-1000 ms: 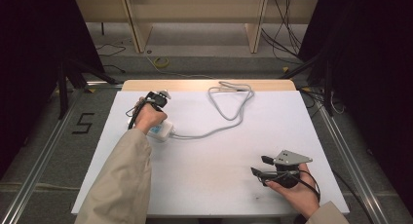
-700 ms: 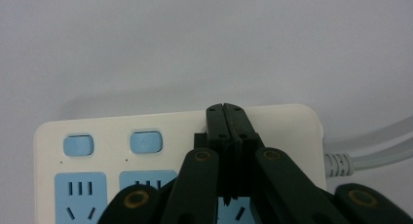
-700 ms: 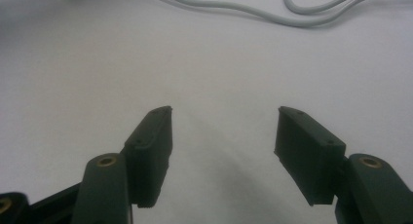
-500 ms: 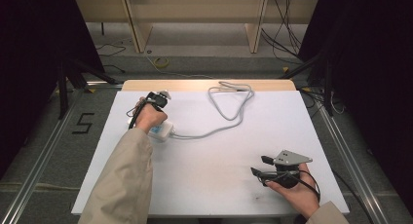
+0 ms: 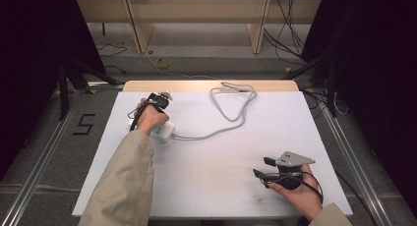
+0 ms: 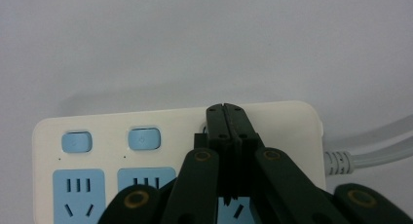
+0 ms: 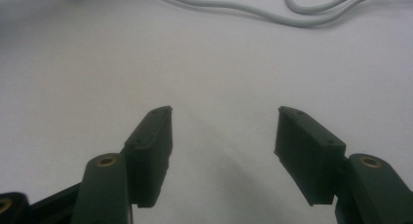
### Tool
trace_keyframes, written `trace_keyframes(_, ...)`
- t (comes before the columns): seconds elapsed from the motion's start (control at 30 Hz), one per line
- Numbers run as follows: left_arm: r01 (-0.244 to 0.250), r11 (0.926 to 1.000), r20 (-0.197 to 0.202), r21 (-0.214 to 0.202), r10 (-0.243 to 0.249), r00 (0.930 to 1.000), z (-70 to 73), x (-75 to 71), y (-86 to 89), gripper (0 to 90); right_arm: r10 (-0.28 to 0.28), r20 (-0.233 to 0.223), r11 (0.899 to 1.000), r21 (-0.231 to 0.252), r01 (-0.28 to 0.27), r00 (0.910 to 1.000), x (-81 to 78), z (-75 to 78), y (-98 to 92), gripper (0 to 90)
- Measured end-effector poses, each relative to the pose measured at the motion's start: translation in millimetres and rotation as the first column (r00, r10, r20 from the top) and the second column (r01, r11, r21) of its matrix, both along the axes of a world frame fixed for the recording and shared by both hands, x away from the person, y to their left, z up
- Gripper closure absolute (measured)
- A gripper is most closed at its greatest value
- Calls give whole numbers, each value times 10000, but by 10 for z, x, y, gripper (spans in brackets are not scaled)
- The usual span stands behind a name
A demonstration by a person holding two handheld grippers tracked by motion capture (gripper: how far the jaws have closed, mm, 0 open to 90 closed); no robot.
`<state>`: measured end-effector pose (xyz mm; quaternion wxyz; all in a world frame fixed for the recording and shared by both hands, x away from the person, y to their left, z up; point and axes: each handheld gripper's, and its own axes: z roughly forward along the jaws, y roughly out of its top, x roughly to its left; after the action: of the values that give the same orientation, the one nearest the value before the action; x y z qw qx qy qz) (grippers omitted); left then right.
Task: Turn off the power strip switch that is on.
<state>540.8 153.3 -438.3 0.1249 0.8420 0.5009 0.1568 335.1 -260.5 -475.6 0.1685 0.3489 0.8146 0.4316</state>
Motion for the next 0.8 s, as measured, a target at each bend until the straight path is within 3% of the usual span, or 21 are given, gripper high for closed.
trace_keyframes(0.53, 52, 10000, -113, -76, -53, 9999, 15, -4, 26, 896, -35, -8, 10000, 50, 35, 10000, 0, 3, -4, 395)
trace_keyframes(0.6, -140, 9989, 121, -437, 145, 9998, 47, -20, 56, 895, -49, -15, 10000, 60, 49, 10000, 1, 2, -6, 395)
trace_keyframes(0.8, -259, 9967, 427, -769, 293, 9987, 65, -92, 176, 893, -38, 2, 10000, 34, 38, 10000, 4, 1, 1, 395)
